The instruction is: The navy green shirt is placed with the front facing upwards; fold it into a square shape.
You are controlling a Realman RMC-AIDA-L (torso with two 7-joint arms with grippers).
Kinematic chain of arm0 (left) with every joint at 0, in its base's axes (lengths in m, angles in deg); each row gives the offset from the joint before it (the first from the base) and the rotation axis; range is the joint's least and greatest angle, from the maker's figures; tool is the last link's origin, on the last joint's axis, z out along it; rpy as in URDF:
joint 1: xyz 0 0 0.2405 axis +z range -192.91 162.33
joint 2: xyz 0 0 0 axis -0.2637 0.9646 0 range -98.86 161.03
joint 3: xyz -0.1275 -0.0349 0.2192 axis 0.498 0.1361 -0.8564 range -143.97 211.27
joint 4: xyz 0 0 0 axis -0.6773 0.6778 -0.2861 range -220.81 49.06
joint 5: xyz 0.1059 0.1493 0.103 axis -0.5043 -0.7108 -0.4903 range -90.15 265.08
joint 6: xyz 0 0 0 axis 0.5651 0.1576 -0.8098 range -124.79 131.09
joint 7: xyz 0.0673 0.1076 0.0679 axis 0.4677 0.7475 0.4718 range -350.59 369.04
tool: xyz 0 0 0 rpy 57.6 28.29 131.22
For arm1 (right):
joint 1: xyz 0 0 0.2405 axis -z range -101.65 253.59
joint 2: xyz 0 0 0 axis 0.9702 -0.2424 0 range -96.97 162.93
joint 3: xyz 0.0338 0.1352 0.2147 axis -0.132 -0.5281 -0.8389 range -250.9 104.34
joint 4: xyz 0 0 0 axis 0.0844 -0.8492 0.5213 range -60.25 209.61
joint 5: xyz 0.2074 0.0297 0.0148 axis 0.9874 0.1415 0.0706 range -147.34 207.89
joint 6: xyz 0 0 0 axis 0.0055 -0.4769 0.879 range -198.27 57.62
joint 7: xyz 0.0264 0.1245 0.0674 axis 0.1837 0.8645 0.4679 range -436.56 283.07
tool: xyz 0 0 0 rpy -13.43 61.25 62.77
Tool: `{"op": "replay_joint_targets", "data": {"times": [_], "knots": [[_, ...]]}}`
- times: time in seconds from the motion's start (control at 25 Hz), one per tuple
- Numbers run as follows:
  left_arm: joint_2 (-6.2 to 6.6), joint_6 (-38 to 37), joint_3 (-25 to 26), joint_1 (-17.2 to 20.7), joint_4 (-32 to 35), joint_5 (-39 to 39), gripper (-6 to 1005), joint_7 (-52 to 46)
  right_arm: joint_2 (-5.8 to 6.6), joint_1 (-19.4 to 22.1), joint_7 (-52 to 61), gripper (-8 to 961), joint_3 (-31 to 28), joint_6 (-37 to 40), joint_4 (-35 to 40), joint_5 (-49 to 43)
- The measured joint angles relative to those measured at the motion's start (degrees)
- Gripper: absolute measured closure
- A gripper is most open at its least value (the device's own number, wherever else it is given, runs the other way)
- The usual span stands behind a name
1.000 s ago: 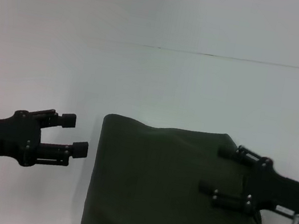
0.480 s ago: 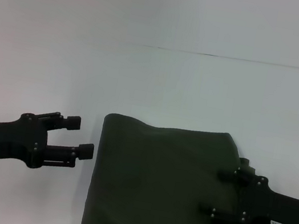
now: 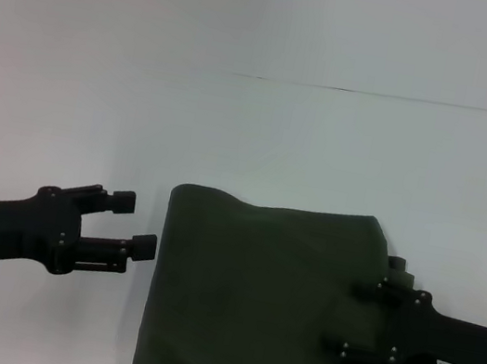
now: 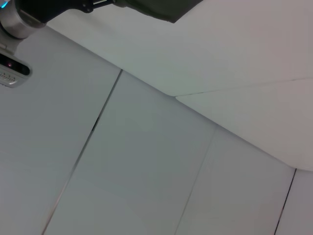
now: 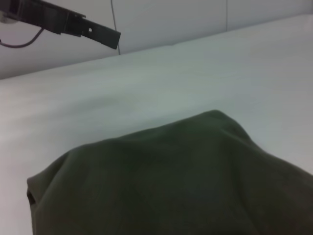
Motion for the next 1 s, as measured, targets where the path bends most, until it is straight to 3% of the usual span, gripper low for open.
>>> {"op": "replay_joint_targets", "data": {"times": [0.12,0.28,0.52,0.76,1.0], "knots": [[0.05,0.0,0.0,0.0,-0.4,0.0,129,-1.7,0.08,0.3,0.7,8,-0.6,2.2,1.0,1.0],[0.90,-0.1,0.1,-1.0,0.0,-0.2,129,-9.0,0.27,1.9,0.6,8,-3.1,11.2,4.3,4.9],[3.84,0.8,-0.7,-7.5,-0.4,-9.1,130,-33.8,1.32,4.1,4.1,9,-7.2,22.1,7.7,11.2],[4.58,9.1,-5.3,-12.1,-3.0,-13.7,130,-52.5,1.65,6.0,4.4,8,-8.1,23.8,7.6,11.4],[4.97,15.4,-10.9,-15.1,-7.3,-13.9,131,-59.3,1.17,8.0,3.9,8,-7.6,24.2,7.8,11.1]]}}
